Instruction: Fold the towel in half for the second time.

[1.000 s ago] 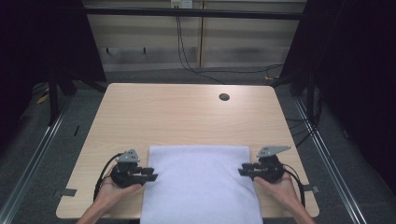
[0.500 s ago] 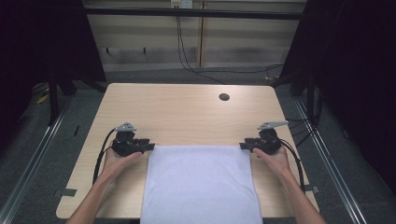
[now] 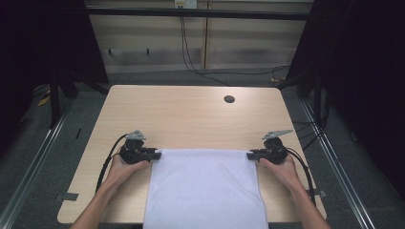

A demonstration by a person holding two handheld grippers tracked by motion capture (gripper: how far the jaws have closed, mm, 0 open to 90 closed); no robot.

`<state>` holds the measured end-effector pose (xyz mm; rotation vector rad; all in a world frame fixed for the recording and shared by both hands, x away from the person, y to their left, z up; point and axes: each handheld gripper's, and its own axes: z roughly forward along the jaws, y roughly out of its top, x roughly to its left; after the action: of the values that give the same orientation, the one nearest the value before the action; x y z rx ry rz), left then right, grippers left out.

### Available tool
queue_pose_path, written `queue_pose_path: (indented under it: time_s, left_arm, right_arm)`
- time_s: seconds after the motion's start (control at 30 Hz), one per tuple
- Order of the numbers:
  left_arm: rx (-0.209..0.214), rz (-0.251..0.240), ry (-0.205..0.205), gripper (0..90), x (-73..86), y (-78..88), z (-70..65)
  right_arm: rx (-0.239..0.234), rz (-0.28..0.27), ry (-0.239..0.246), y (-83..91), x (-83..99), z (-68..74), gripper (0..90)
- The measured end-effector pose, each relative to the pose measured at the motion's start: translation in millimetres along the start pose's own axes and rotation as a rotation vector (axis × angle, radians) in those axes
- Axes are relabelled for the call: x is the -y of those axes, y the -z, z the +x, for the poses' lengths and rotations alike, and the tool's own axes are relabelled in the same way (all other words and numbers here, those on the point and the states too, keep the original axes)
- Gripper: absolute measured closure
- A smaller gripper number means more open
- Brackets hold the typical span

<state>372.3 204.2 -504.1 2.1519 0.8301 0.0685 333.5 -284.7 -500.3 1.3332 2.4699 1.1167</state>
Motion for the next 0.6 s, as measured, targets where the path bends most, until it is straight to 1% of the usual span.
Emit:
queue_pose_path:
  time_s: [0.03,0.07,0.1,0.13,0.2,0.3,0.37,0.4,0.43,0.5,0.57,0.6]
  left_arm:
    - [0.009,0.0,-0.009,80.6,0.1,0.2,-1.0]
    - [0.009,0.0,-0.014,83.2,-0.4,2.0,-1.3]
    - [0.014,-0.011,-0.008,85.5,-0.6,4.4,-0.6]
    - [0.037,-0.026,0.013,86.9,-0.8,7.1,0.7]
    - [0.043,-0.055,0.02,87.3,-3.6,13.6,2.3]
    - [0.054,-0.103,0.04,87.5,-12.3,23.3,5.7]
    - [0.034,-0.118,0.037,87.4,-20.9,28.4,7.6]
    - [0.033,-0.129,0.046,87.4,-24.9,30.8,8.5]
    - [0.03,-0.142,0.044,87.4,-29.0,32.9,8.2]
    - [0.014,-0.143,0.024,87.4,-38.0,37.6,6.6]
    - [0.005,-0.152,0.002,87.5,-48.1,44.4,5.4]
    - [-0.006,-0.16,-0.004,87.4,-53.1,48.0,4.9]
  right_arm:
    - [0.0,0.008,0.001,0.1,-0.6,1.2,82.1]
    - [0.002,0.002,0.0,0.0,-1.6,2.0,84.0]
    - [0.013,-0.002,-0.005,1.4,-3.2,2.5,84.9]
    - [0.008,-0.014,-0.007,3.3,-4.6,1.9,85.5]
    - [-0.004,-0.064,-0.027,9.1,-8.4,-0.6,86.1]
    - [-0.022,-0.135,-0.052,19.7,-17.0,-5.0,86.5]
    - [-0.019,-0.157,-0.047,25.0,-23.6,-5.7,86.6]
    - [-0.023,-0.173,-0.053,27.6,-26.6,-6.2,86.6]
    - [-0.017,-0.183,-0.052,30.1,-30.1,-6.3,86.6]
    - [-0.006,-0.191,-0.042,34.8,-37.8,-6.4,86.6]
    - [0.025,-0.179,-0.017,38.4,-47.1,-5.5,86.5]
    - [0.031,-0.183,-0.004,40.3,-51.9,-5.1,86.5]
